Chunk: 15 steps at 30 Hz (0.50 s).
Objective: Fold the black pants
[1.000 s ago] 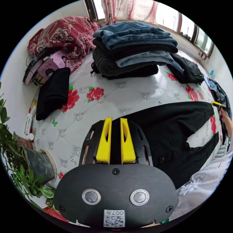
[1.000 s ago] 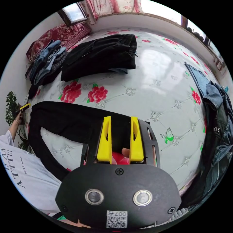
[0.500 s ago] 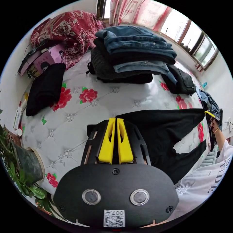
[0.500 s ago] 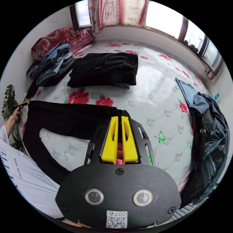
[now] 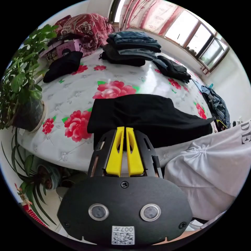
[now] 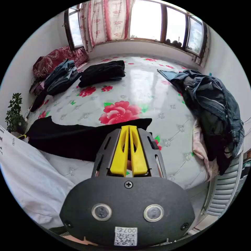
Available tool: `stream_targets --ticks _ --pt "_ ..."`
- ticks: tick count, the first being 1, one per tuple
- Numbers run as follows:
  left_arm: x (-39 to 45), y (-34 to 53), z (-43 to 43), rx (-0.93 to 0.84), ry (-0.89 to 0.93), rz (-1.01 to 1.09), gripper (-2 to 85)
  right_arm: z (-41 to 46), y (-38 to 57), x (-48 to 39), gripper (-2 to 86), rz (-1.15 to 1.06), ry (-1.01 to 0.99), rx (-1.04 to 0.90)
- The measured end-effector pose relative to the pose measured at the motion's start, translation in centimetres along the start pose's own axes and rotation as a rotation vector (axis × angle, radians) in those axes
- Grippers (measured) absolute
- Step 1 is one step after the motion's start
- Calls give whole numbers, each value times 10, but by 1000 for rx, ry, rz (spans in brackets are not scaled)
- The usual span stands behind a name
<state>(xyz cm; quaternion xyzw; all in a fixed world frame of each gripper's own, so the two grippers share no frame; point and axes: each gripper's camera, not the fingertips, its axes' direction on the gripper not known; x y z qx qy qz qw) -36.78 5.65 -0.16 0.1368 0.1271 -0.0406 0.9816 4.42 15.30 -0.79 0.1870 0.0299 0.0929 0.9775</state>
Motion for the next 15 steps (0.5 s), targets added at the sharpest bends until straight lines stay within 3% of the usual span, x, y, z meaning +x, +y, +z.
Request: stream_targets --ticks 2,7,15 --pt "-5 15 27 -80 10 -32 -9 23 40 21 2 176 -81 -102" --pt "-5 2 24 -71 3 1 -9 20 66 39 20 332 -159 -23" --pt "4 -6 11 -59 -15 6 -9 36 61 64 54 488 -60 9"
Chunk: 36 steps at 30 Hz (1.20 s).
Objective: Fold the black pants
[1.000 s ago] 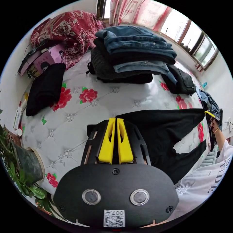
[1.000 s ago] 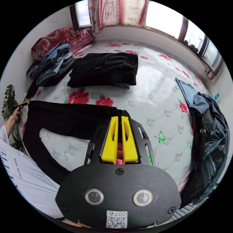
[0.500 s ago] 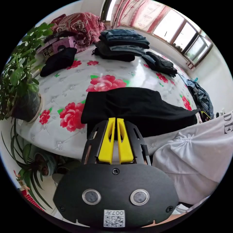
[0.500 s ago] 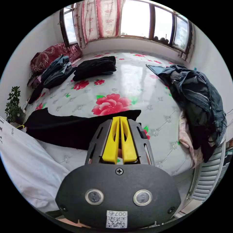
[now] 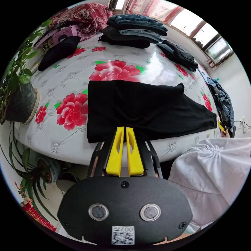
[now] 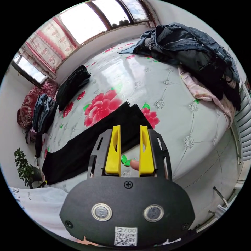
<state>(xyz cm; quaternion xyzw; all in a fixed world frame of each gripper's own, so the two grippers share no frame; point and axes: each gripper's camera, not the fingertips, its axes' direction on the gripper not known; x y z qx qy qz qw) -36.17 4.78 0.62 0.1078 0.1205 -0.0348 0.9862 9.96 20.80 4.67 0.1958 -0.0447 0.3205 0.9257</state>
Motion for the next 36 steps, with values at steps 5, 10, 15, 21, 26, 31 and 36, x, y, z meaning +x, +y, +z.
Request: stream_targets --ticks 5,10,15,21,26,31,36 --pt "8 -5 -19 21 -3 6 -9 28 -7 0 32 -43 108 -65" --pt "21 -13 -38 47 -18 29 -9 17 -10 -18 6 -227 190 -31" --pt "35 -13 -41 9 -56 74 -8 -24 -4 -13 1 -282 130 137" --pt "33 0 5 -122 -17 43 0 44 12 45 9 6 263 -91" --pt "29 9 -28 -90 -27 49 19 29 11 2 31 -93 95 90" --pt "23 26 -64 38 -55 -11 -4 72 -9 -116 46 -386 -382 -50" --pt "13 29 -73 166 -4 -112 -6 162 -8 -251 63 -560 -722 -409"
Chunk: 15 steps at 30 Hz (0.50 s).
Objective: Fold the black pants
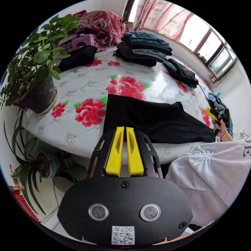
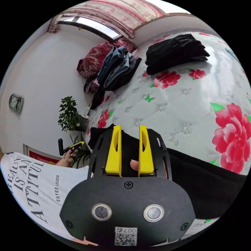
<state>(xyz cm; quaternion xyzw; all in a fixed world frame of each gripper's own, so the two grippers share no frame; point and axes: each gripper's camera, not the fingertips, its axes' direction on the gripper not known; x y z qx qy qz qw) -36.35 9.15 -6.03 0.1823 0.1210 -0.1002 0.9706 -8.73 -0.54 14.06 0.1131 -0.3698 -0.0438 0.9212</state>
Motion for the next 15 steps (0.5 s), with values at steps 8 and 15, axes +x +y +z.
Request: stream_targets --ticks 8,15 --pt "1 -12 43 -45 -56 -48 -7 164 -69 -3 44 22 -145 -425" --pt "-17 -18 64 -42 -134 -142 -10 161 -73 51 7 193 -44 -272"
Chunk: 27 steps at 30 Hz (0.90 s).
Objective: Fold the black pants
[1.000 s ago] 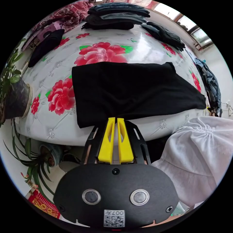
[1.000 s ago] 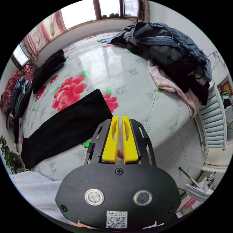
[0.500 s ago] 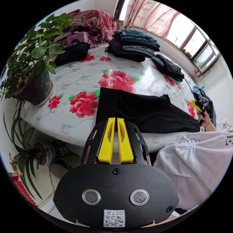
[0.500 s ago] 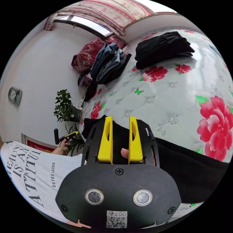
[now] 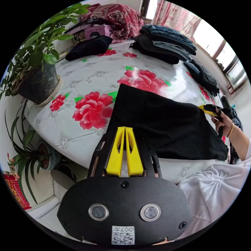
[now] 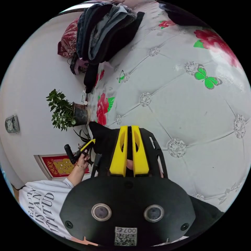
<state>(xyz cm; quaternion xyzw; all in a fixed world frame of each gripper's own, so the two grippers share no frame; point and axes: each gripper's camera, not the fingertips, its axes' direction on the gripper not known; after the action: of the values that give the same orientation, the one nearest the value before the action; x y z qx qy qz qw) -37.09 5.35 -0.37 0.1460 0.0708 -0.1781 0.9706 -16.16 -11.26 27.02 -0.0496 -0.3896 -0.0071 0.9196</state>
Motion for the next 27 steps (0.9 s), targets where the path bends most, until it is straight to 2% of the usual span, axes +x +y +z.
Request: stream_targets --ticks 2,6,9,12,17,22,24,27 --pt "0 -6 1 -7 -15 -6 -10 -23 13 23 7 56 6 120" --pt "-6 -6 -3 -13 -10 -21 -10 -69 56 43 24 -6 1 198" --pt "-19 3 -12 11 57 -106 -10 -124 126 62 33 -9 77 317" --pt "-31 14 -22 42 126 -175 -10 -184 221 97 41 130 187 481" --pt "-51 30 -40 95 217 -295 -9 -267 415 157 58 570 453 891" --pt "-67 43 -36 95 325 -422 -6 -263 490 203 71 680 287 1016" --pt "-71 46 -36 94 341 -448 -4 -257 504 205 70 684 305 1129" --pt "-76 51 -39 92 353 -462 8 -253 514 216 67 662 220 1291"
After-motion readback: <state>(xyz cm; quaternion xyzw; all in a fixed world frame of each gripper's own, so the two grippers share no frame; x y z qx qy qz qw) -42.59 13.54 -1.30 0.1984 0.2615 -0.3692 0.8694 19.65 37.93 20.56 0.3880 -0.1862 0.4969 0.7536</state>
